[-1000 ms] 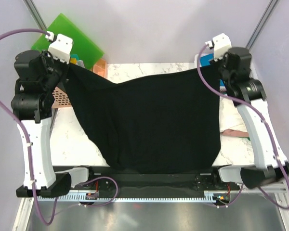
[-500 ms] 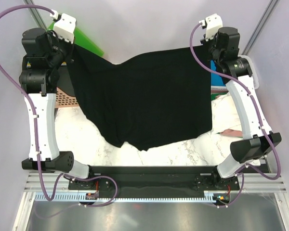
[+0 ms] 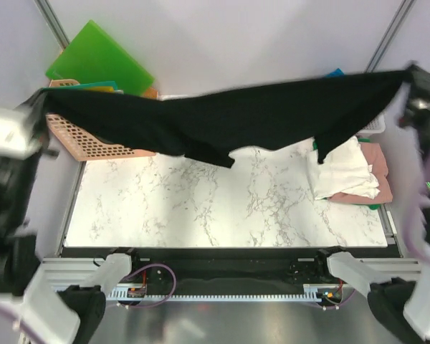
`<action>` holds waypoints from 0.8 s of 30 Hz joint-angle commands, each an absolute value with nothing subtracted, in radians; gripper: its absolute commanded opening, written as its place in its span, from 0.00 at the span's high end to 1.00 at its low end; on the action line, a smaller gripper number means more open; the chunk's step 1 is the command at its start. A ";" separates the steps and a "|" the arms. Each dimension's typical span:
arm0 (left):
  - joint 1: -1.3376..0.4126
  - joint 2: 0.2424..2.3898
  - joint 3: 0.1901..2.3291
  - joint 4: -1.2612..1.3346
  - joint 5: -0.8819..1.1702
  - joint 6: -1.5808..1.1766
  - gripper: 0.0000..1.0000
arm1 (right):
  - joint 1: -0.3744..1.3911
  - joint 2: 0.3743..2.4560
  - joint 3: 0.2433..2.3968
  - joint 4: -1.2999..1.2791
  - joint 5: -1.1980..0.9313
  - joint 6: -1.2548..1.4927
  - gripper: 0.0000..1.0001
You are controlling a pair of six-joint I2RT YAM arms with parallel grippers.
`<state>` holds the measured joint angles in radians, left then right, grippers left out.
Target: Fold and stack the t-shirts
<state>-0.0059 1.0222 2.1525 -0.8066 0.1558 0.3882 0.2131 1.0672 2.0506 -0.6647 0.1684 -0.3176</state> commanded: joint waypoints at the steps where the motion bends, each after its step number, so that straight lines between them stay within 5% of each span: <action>1: -0.002 0.922 2.273 -0.796 0.085 0.460 0.98 | 0.204 0.956 2.121 -0.696 0.206 -0.330 1.00; 9: 0.049 0.874 2.500 -0.813 0.017 0.511 0.98 | 0.178 0.897 2.143 -0.695 0.244 -0.370 1.00; 24: 0.057 1.057 2.203 -0.799 0.087 0.463 0.98 | 0.206 0.953 1.659 -0.497 0.313 -0.480 1.00</action>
<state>0.0528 0.9527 2.2662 -0.8116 0.0872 0.4709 0.2039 0.9264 1.7538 -0.5964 0.2665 -0.4446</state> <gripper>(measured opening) 0.032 0.010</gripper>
